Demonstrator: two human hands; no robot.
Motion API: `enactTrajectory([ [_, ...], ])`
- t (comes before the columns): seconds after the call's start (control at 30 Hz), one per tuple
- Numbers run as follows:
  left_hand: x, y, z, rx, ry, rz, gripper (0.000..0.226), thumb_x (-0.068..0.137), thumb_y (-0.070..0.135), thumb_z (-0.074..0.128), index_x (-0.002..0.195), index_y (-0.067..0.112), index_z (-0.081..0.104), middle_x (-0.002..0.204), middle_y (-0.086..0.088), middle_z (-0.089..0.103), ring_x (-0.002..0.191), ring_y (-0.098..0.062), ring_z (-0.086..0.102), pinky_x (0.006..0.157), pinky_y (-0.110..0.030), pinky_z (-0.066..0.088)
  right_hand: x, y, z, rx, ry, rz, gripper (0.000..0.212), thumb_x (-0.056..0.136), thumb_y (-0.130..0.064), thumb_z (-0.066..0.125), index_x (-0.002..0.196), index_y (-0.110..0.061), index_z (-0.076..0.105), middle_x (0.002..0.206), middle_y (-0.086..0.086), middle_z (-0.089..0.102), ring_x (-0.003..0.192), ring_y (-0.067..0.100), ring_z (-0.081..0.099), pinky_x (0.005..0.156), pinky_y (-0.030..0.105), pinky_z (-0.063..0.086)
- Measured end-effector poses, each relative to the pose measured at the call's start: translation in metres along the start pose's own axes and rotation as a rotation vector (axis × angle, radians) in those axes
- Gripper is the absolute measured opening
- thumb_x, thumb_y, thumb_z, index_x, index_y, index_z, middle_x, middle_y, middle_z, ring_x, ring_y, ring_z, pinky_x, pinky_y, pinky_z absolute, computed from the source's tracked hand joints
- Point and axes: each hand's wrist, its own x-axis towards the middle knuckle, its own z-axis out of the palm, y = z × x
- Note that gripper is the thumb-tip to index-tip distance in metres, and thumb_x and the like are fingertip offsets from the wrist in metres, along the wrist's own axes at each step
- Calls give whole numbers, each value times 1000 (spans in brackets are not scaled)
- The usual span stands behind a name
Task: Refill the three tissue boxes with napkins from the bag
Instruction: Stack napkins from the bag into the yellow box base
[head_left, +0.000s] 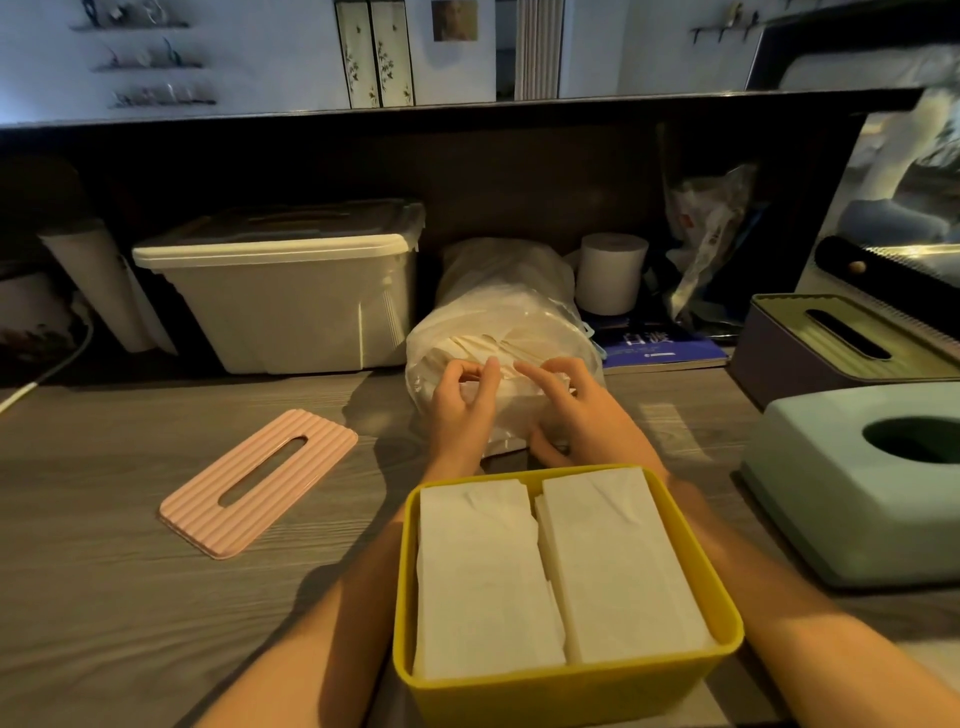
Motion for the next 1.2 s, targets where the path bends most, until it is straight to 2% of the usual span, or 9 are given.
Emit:
enactTrajectory([
  [0.13, 3, -1, 4, -23, 13, -4, 30, 102, 39, 56, 103, 10, 63, 95, 2, 65, 92, -12, 60, 81, -29, 50, -2, 0, 6, 113, -60, 106, 87, 87, -25, 76, 157, -40, 27, 144, 8, 37, 121, 27, 52, 100, 36, 52],
  [0.27, 4, -1, 5, -72, 16, -36, 32, 101, 41, 56, 102, 9, 63, 98, -3, 66, 96, -19, 61, 84, -34, 51, -4, -10, 9, 502, -2, 283, 81, 86, -17, 75, 152, -42, 34, 144, 1, 39, 123, 3, 45, 92, -1, 35],
  [0.37, 4, -1, 6, -109, 25, -71, 29, 101, 41, 56, 102, 13, 63, 102, -3, 66, 100, -19, 62, 88, -36, 53, 3, -17, 12, 691, 72, 292, 83, 80, -15, 69, 152, -38, 36, 149, -8, 43, 131, -11, 37, 106, 7, 30],
  [0.47, 4, -1, 6, -118, 27, -68, 27, 101, 42, 57, 101, 16, 63, 102, -2, 67, 100, -19, 63, 89, -37, 54, 5, -21, 12, 790, 56, 258, 84, 78, -9, 64, 153, -33, 36, 152, -19, 41, 139, 2, 39, 114, 25, 36],
  [0.53, 3, 0, 6, -126, 29, -56, 27, 101, 41, 56, 102, 15, 63, 100, -2, 66, 97, -17, 62, 85, -33, 53, 5, -21, 9, 759, 50, 218, 85, 78, -7, 62, 154, -32, 35, 150, -14, 43, 134, 7, 44, 113, 30, 40],
  [0.7, 1, 0, 5, -72, 73, -49, 16, 102, 31, 57, 106, 15, 58, 97, 5, 60, 90, -9, 56, 73, -21, 45, 2, -11, 5, 594, 4, 211, 81, 83, -11, 66, 153, -38, 36, 142, 1, 44, 120, -1, 48, 95, 4, 38],
  [0.9, 1, 2, 5, -90, 97, -23, 14, 102, 30, 57, 106, 17, 55, 99, 5, 58, 87, -3, 54, 68, -10, 42, -1, -10, 8, 346, -109, 159, 78, 96, -7, 63, 157, -40, 27, 133, 4, 44, 102, 24, 60, 90, 34, 57],
  [1.07, -3, 2, 4, -123, 105, 59, 9, 103, 30, 55, 103, 21, 55, 98, 6, 58, 89, -5, 55, 68, -8, 45, -4, -11, 4, 414, 14, 84, 66, 98, 1, 54, 153, -32, 38, 137, -1, 48, 120, 7, 52, 98, 7, 40],
  [1.2, -2, 0, 3, 0, 77, -12, 10, 103, 27, 55, 108, 19, 53, 99, 7, 55, 89, -4, 52, 69, -17, 41, -4, -6, 6, 387, -67, 144, 83, 93, -1, 62, 156, -43, 27, 149, -3, 41, 119, 11, 51, 88, 2, 42],
])
